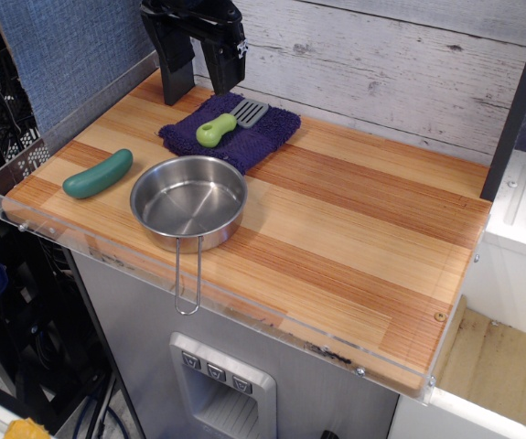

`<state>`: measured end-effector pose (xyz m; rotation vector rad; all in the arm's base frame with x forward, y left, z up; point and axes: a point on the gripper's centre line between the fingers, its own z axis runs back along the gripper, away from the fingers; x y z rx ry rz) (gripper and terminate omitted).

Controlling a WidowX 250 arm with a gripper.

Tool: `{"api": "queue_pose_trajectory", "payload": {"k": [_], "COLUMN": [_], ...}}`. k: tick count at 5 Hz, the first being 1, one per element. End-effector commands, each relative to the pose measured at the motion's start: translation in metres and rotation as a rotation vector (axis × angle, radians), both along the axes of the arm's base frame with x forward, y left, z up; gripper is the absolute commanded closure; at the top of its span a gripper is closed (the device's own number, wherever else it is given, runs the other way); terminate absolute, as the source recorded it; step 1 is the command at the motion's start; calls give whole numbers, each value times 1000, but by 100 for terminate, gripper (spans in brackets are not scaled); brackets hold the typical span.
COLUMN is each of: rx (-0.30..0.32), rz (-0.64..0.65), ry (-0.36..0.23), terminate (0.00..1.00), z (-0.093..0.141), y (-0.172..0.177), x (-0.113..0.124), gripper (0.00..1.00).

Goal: Place the green spatula on the front right corner of the table

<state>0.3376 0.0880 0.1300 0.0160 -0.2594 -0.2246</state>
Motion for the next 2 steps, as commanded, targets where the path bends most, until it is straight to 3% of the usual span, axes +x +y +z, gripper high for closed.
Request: {"api": "queue_pose_trajectory", "payload": {"k": [1,2], "rx": [0,-3], "rz": [0,31], "ry": [0,7], "terminate": [0,0], "z": [0,-15], "y": [0,19], "x": [0,25], "gripper": [0,0]}}
